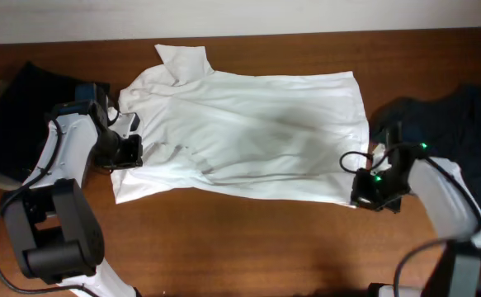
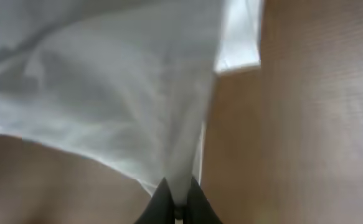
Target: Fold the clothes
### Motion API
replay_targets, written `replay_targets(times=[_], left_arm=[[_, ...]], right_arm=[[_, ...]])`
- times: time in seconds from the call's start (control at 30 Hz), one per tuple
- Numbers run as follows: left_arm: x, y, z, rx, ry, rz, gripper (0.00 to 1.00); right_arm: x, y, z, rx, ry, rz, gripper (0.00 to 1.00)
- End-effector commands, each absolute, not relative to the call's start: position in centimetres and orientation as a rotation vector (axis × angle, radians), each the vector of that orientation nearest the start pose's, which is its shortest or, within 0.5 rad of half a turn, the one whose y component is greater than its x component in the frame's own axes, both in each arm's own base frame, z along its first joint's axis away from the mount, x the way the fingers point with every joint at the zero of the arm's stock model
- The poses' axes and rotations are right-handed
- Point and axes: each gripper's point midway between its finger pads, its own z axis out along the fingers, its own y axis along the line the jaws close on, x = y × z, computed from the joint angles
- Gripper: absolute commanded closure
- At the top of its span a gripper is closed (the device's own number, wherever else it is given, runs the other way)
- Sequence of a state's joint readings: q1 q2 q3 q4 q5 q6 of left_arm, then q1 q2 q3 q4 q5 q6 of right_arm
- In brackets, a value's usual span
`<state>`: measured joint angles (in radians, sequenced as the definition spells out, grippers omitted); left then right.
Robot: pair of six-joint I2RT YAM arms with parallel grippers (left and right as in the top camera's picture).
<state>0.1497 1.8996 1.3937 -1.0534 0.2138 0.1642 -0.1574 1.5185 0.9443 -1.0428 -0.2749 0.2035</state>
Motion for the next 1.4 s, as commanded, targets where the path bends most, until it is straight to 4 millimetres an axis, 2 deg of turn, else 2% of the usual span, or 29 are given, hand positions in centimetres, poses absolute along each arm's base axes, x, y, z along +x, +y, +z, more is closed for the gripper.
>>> replay_targets(times=[0.0,0.13,0.23,0.3,0.33,0.4,0.43,0.5,0.6,0.63,0.7,0.73,0.8,0.83,0.93,1.03,1.1,1.2,1.3,1.37], left_arm=[[35.8,1.4,6.6,0.057,3.044,-0.335,0.86],[35.6,1.2,6.7,0.056,3.048,-0.357,0.81],[35.2,-0.9,6.6,0.119,3.043,-0.458,0.68],[35.1,-1.9,6.2,0.185,3.044,-0.461,0.61],[35.2,-3.3,5.7,0.265,3.031,-0.467,0.54],[35.6,-4.4,4.7,0.350,3.014,-0.421,0.46],[35.7,-3.9,3.3,0.389,3.032,-0.278,0.46],[35.5,-2.7,2.1,0.379,3.070,-0.150,0.45],[36.6,-3.1,1.1,0.356,3.046,-0.199,0.46],[36.8,-3.5,0.9,0.362,3.033,-0.235,0.47],[37.1,-4.8,1.0,0.392,2.999,-0.339,0.75],[37.2,-4.9,1.0,0.393,2.997,-0.339,0.87],[37.4,-4.8,1.3,0.390,2.992,-0.337,0.99],[37.5,-4.8,2.0,0.388,2.990,-0.337,1.00],[37.7,-3.5,5.8,0.364,2.969,-0.267,1.00],[36.7,-1.9,10.4,0.321,2.915,-0.194,1.00],[34.9,-0.9,12.6,0.279,2.917,-0.189,1.00],[32.2,-0.4,13.7,0.222,2.980,-0.214,1.00],[30.1,-1.0,13.0,0.217,3.061,-0.279,1.00],[27.9,-2.0,12.3,0.207,3.134,-0.378,1.00]], right_arm=[[21.1,-0.5,8.1,0.763,3.119,0.259,0.96],[19.5,-0.6,7.6,0.813,3.172,0.215,0.96],[20.1,-1.3,7.5,0.823,3.142,0.163,0.96],[20.6,-1.4,7.4,0.816,3.123,0.165,0.96],[20.9,-1.4,7.4,0.812,3.111,0.167,0.96],[21.1,-1.4,7.4,0.808,3.102,0.168,0.96],[21.2,-1.4,7.4,0.807,3.100,0.168,0.96],[21.2,-1.4,7.4,0.806,3.100,0.168,0.96],[21.4,-1.5,7.4,0.803,3.091,0.169,0.96],[21.5,-1.5,7.4,0.802,3.087,0.170,0.96],[21.6,-1.5,7.4,0.801,3.084,0.170,0.96],[21.6,-1.5,7.3,0.801,3.084,0.169,0.96],[21.6,-1.5,7.4,0.800,3.083,0.168,0.96],[21.6,-1.7,7.3,0.800,3.084,0.147,0.96],[21.4,-3.1,7.2,0.812,3.077,0.026,0.96],[21.1,-3.2,7.2,0.821,3.084,0.008,0.96],[20.1,-3.0,6.8,0.841,3.130,0.000,0.96],[18.8,-2.8,5.6,0.874,3.186,-0.011,0.96],[18.0,-2.4,4.2,0.921,3.204,0.003,0.96],[17.7,-2.4,3.7,0.929,3.205,0.002,0.96]])
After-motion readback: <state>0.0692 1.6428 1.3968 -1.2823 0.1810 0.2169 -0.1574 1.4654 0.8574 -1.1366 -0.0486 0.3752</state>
